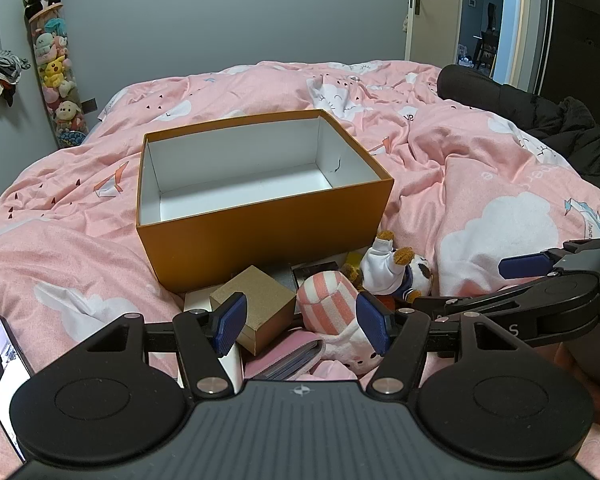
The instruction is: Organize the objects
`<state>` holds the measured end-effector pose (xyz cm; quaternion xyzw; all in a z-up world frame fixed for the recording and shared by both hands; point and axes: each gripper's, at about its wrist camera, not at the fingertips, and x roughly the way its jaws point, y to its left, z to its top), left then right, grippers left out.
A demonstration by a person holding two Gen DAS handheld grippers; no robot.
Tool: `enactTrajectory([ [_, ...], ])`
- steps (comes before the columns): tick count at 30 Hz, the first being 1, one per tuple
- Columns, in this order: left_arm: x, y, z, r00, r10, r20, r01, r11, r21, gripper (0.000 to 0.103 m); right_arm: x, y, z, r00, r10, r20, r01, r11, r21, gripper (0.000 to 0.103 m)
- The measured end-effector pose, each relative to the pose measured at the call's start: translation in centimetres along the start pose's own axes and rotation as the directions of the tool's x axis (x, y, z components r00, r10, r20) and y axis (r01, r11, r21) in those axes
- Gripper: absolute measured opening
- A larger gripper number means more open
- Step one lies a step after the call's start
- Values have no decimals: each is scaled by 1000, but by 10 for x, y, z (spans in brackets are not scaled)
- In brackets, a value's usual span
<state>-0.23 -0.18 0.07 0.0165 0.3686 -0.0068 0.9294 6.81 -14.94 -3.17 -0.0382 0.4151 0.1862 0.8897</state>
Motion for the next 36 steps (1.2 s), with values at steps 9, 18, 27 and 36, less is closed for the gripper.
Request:
enactTrajectory([
  [9, 0, 0, 0, 1000, 0, -1, 0, 1000, -1, 74, 1, 1, 0, 1000, 0, -1, 0, 1000, 0, 102],
  [18, 6, 4, -6, 997, -45, -67, 47, 999, 21, 74, 3, 2, -2, 1000, -1, -6, 1, 1000, -1, 102],
  [27, 10, 38, -5, 992, -16, -126, 7, 998, -69, 73, 3, 4, 5, 999, 35, -5, -35, 999, -29, 102],
  [36, 29, 82, 1, 986, -18, -167, -13, 983, -181, 66, 13, 48, 31, 982, 188, -20, -185, 941, -284, 80],
])
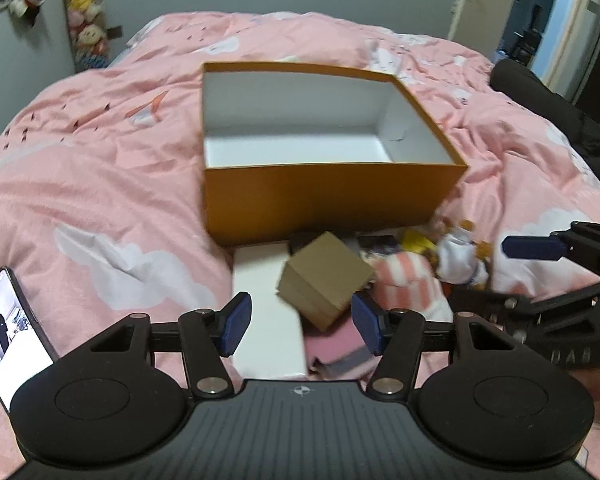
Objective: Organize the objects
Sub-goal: 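Reach the right gripper toward the small tan cube box, then grasp the tan cube box with the right gripper while the left gripper grasps the white glasses case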
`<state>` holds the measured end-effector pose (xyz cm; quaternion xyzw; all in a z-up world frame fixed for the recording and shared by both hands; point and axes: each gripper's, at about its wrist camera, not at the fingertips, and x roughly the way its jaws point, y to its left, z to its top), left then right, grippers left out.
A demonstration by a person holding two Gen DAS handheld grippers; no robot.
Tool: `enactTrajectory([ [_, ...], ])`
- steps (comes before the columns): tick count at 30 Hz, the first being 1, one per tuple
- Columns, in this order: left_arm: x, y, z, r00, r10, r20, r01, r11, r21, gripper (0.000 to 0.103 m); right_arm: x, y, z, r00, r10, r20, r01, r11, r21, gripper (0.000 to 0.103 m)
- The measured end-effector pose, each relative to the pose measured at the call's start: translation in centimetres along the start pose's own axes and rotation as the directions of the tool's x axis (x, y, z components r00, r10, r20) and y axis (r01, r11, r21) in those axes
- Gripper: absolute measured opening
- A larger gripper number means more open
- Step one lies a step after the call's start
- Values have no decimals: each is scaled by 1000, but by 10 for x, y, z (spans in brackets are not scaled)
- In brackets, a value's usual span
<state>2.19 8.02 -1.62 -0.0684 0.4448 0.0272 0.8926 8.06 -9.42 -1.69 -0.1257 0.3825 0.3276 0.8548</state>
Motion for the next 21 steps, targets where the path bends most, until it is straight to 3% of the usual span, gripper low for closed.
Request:
enactTrajectory([
  [5, 19, 16, 3, 998, -33, -52, 32, 999, -18, 65, 32, 17, 19, 992, 101, -70, -108, 989, -104, 70],
  [9, 30, 26, 8, 997, -8, -72, 5, 999, -40, 61, 60, 22, 32, 978, 163, -127, -177, 978, -108, 71],
  [14, 42, 39, 13, 993, -19, -114, 12, 998, -60, 61, 93, 25, 42, 963, 192, -191, -216, 970, -115, 83],
  [20, 57, 45, 18, 986, -38, -161, 25, 997, -80, 61, 120, 20, 44, 948, 209, -241, -240, 965, -109, 82],
  [21, 58, 44, 19, 986, -37, -165, 25, 997, -76, 61, 123, 20, 44, 947, 205, -246, -237, 965, -109, 78],
])
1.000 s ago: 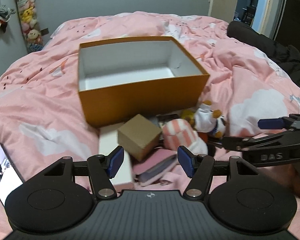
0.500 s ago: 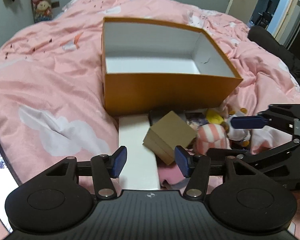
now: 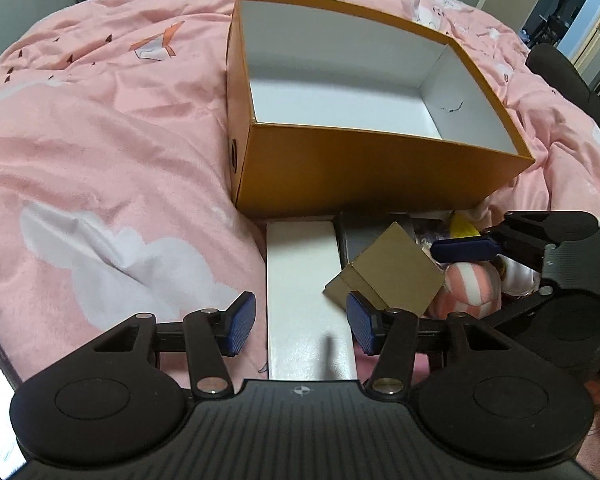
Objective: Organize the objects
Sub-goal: 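Grasp the tan cube box with the right gripper while the left gripper grasps the white glasses case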
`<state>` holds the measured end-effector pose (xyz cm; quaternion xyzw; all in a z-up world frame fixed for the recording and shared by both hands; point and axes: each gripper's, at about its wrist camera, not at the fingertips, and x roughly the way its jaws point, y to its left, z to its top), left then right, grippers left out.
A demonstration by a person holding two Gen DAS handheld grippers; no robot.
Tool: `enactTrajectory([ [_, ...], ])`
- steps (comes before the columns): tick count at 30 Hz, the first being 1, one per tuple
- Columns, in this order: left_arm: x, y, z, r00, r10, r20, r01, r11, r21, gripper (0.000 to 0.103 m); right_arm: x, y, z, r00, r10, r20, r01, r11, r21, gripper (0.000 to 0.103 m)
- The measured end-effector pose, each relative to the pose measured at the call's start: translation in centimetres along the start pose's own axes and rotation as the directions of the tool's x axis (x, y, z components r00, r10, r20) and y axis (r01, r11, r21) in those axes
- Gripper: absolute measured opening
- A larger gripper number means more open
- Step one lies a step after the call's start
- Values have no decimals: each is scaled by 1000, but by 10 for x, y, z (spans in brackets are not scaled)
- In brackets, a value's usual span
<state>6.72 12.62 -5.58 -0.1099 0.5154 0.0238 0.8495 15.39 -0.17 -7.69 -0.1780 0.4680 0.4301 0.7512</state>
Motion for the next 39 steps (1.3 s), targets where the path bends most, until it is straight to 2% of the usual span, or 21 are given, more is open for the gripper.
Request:
enactTrajectory([
  [2, 1, 0, 3, 1000, 1, -8, -1, 1000, 4, 61, 5, -4, -1, 1000, -4, -6, 4, 1000, 4, 70],
  [3, 2, -1, 4, 1000, 3, -13, -3, 1000, 4, 61, 6, -6, -1, 1000, -12, -7, 12, 1000, 5, 63],
  [4, 3, -1, 5, 1000, 9, -18, -9, 1000, 6, 61, 6, -8, -1, 999, -33, -8, 33, 999, 7, 62],
  [8, 6, -4, 9, 999, 28, -33, -27, 999, 24, 62, -8, -26, -4, 1000, -3, 18, 2, 995, 99, 62],
  [15, 31, -11, 7, 991, 72, -110, -67, 997, 49, 64, -23, -43, -9, 998, 5, 62, -19, 975, 220, 61],
  [18, 32, -27, 1, 988, 121, -100, -109, 987, 119, 65, -23, -46, -11, 998, 17, 68, -34, 967, 254, 61],
  [22, 40, -49, -3, 984, 126, -127, -96, 971, 217, 66, -22, -43, -10, 997, 22, 68, -39, 966, 256, 61],
  [27, 64, -65, -7, 957, 247, -149, -190, 929, 317, 69, -25, -52, -14, 995, 59, 81, -80, 953, 293, 61],
  [31, 78, -71, -5, 939, 301, -165, -230, 908, 349, 70, -26, -58, -17, 993, 74, 88, -98, 944, 316, 62],
  [34, 93, -72, -3, 917, 359, -174, -277, 887, 370, 70, -25, -61, -19, 992, 87, 91, -112, 937, 331, 62],
  [37, 101, -66, 0, 911, 365, -193, -281, 890, 359, 69, -25, -62, -21, 991, 93, 96, -120, 934, 338, 62],
  [39, 99, -64, 0, 913, 361, -189, -278, 891, 357, 68, -24, -62, -20, 990, 97, 99, -126, 930, 345, 62],
])
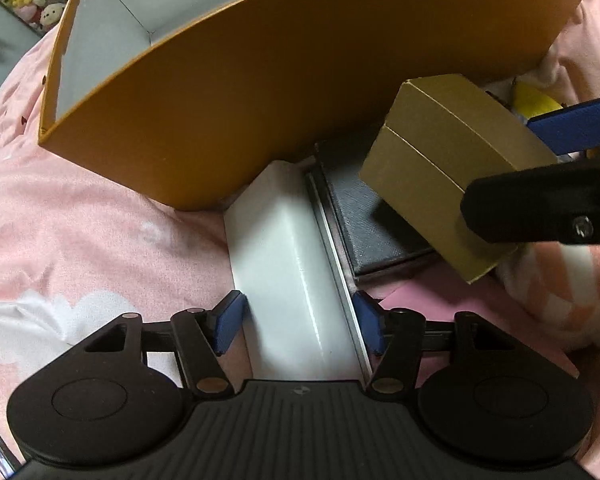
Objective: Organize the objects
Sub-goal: 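Grasp the tan cube box with the right gripper while the left gripper grasps the white glasses case, then carry the tan cube and white case into the orange box with both grippers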
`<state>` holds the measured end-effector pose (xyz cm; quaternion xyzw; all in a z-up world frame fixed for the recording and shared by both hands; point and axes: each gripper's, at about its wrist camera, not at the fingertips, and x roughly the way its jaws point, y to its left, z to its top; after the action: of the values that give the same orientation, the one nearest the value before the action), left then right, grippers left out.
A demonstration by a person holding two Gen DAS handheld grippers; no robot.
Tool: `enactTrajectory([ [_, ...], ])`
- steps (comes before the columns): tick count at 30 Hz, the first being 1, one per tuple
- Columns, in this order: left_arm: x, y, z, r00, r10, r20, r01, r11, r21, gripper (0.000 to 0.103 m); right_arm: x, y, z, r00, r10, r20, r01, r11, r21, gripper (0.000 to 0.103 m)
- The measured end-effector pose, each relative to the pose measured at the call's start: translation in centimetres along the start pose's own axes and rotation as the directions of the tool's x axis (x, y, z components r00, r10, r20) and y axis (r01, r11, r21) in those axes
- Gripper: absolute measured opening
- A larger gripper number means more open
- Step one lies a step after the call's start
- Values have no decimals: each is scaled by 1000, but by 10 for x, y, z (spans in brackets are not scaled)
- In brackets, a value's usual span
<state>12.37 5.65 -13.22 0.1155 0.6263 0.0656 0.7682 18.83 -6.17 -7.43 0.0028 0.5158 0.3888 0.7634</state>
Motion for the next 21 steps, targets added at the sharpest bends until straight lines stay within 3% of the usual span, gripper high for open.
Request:
enactTrajectory([
  [3, -9, 11, -3, 999, -34, 21, 35, 999, -27, 61, 0, 0, 0, 1000, 3, 2, -3, 1000, 1, 62],
  [8, -30, 35, -9, 992, -95, 79, 102, 991, -91, 37, 1, -1, -1, 1000, -1, 8, 1, 1000, -4, 62],
  [13, -49, 62, -19, 978, -146, 152, 172, 970, -173, 33, -1, -2, 0, 1000, 5, 9, -5, 1000, 17, 62],
  [17, -78, 83, -26, 953, -187, 239, 243, 943, -228, 33, -10, -3, 3, 999, 28, 18, -29, 998, 51, 62],
  [21, -133, 93, -26, 909, -227, 350, 325, 911, -255, 33, -27, 2, 9, 998, 46, 49, -48, 998, 42, 62],
])
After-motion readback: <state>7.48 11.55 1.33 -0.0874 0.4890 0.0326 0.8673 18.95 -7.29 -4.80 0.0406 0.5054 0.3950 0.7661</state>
